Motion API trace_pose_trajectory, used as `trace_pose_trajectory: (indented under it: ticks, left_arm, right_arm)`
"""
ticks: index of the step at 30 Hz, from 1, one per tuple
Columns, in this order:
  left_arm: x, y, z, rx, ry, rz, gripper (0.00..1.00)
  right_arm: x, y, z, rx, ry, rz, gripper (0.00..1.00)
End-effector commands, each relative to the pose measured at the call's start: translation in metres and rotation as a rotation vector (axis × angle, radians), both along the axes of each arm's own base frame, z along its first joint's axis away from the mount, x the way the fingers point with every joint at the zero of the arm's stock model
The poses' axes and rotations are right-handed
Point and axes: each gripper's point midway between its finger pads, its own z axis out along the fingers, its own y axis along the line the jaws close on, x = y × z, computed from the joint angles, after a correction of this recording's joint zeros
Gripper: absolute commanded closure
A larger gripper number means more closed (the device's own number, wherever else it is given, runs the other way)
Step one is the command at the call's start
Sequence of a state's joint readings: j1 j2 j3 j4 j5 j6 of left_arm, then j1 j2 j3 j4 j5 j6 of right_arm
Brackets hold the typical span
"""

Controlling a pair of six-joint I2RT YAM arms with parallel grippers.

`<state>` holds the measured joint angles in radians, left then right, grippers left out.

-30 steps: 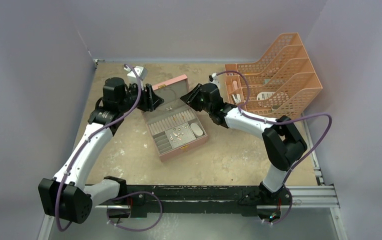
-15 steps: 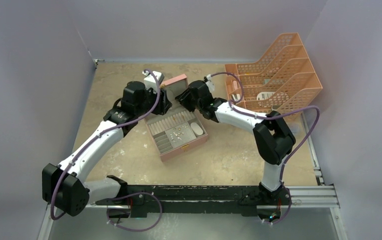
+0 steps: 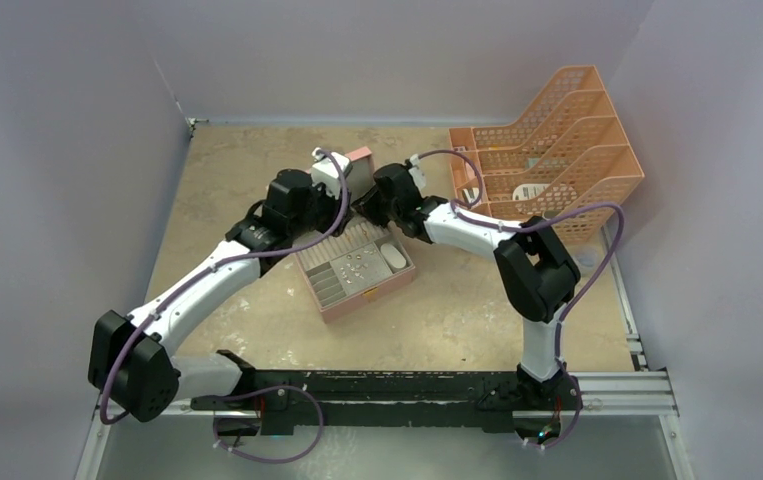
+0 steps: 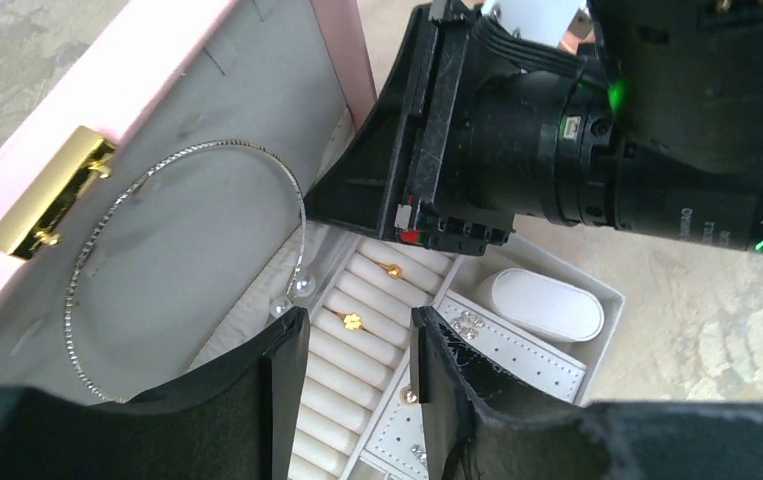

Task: Organize the mixed jewelry
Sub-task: Place the jewelry in the jewelry box.

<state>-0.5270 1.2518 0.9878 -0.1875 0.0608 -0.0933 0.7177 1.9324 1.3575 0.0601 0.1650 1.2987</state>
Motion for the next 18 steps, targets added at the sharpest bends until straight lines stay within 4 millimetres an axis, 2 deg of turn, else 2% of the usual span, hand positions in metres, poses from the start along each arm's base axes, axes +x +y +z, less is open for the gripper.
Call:
trace_pose_trajectory:
  ticks: [1, 4, 8, 12, 18]
  left_arm:
    - [0.008, 0.002, 0.004, 0.064, -0.071, -0.02, 0.6]
    - [0.001, 0.005, -0.008, 0.103, -0.049, -0.045, 0.62]
    - [-0.003, 0.013, -0.023, 0.188, -0.048, -0.075, 0.65]
    - [-0.006, 0.017, -0.041, 0.29, -0.03, -0.146, 0.69]
    - [-0.001, 0.021, -0.051, 0.384, -0.057, -0.197, 0.69]
  right_arm:
    - [-0.004, 0.003, 0.004, 0.013, -0.016, 0.037, 0.79]
    - [-0.014, 0.007, -0.002, 0.015, -0.013, 0.106, 0.9]
    - [-0.028, 0.011, -0.021, -0.001, 0.013, 0.194, 1.0]
    - [-0.029, 0.009, -0.03, -0.019, 0.017, 0.206, 1.0]
    - [-0.032, 0.006, -0.045, -0.051, 0.044, 0.214, 1.0]
